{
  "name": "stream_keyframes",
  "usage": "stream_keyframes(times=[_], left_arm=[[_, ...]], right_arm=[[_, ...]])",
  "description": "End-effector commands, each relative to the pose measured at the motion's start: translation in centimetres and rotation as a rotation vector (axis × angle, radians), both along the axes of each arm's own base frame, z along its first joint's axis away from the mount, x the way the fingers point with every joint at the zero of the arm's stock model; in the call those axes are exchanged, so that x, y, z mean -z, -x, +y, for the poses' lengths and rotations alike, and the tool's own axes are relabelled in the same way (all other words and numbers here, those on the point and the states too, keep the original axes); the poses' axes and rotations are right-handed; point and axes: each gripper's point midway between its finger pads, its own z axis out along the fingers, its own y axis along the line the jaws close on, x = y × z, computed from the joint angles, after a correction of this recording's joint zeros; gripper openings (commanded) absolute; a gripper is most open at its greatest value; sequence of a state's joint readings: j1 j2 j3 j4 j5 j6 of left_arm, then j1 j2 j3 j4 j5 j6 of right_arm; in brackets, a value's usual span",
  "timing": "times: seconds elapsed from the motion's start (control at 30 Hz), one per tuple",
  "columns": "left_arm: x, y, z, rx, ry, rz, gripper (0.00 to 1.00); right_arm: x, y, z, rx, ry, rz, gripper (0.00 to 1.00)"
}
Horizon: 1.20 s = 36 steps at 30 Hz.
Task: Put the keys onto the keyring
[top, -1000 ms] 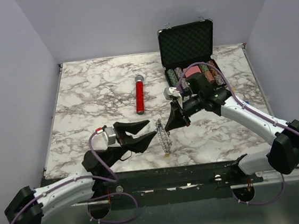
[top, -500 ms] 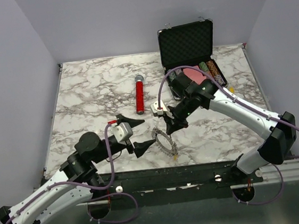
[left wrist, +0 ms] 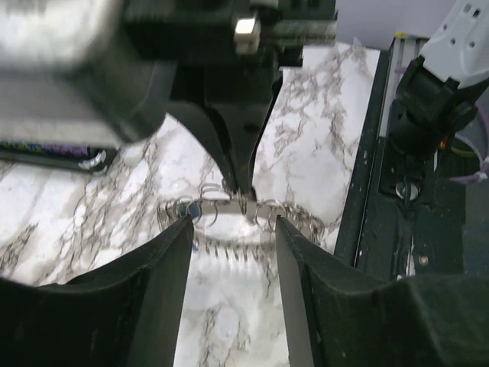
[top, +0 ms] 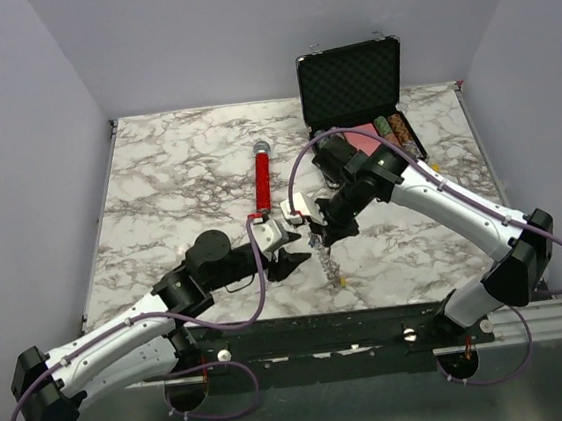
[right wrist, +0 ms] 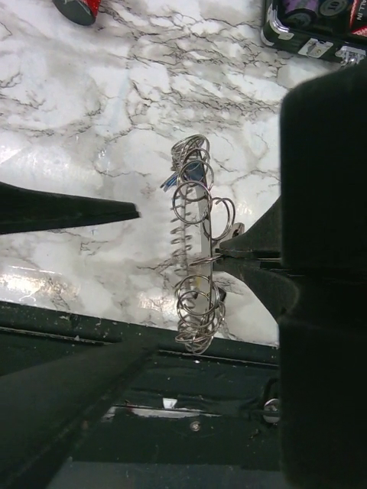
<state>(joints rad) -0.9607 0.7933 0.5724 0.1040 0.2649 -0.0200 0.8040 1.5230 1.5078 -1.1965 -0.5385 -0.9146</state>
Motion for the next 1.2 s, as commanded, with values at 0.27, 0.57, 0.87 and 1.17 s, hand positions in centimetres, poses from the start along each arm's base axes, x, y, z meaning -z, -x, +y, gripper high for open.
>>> stream_keyframes(times=[0.27, 0.57, 0.87, 1.17], left_arm=[[0.2, -0.3, -3.0, -0.006, 0.131, -0.022, 0.5], [0.4, -1.3, -3.0, -0.055, 0.144, -0.03, 0.46], [1.1, -0.9, -2.8, -0.046, 0.141, -0.019, 0.43], [1.3, -0.6, -2.6, -0.037, 0.149, -0.025, 0.37]], right_arm=[[-1.8, 0.6, 0.7, -0.011, -0.037, 0.022, 0.0], [-2.2, 1.2, 1.1, -0.017, -0.066, 0.048, 0.0], [-2.6, 1.4, 1.2, -0.017, -0.082, 0.051, 0.0], [-2.8, 1.5, 1.4, -0.014, -0.096, 0.071, 0.0]])
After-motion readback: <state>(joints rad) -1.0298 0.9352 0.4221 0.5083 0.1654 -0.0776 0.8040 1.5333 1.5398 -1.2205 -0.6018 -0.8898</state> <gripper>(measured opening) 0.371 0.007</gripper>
